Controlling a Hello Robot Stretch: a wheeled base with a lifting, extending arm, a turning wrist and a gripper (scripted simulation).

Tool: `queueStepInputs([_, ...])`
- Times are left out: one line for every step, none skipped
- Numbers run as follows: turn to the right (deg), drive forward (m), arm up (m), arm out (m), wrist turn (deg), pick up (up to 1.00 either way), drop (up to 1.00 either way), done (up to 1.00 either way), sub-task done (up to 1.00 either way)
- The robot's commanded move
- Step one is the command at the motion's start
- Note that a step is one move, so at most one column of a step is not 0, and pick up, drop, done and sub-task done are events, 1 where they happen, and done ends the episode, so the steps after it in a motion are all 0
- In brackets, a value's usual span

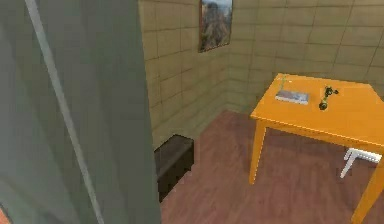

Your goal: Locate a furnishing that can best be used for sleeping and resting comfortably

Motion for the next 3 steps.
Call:
queueStepInputs([45.0,0.00,0.00,0.00,0.0,0.00,0.00,0.00,0.00])
queueStepInputs([30.0,0.00,0.00,0.00,0.0,0.00,0.00,0.00,0.00])
queueStepInputs([0.0,0.20,0.00,0.00,0.0,0.00,0.00,0.00,0.00])
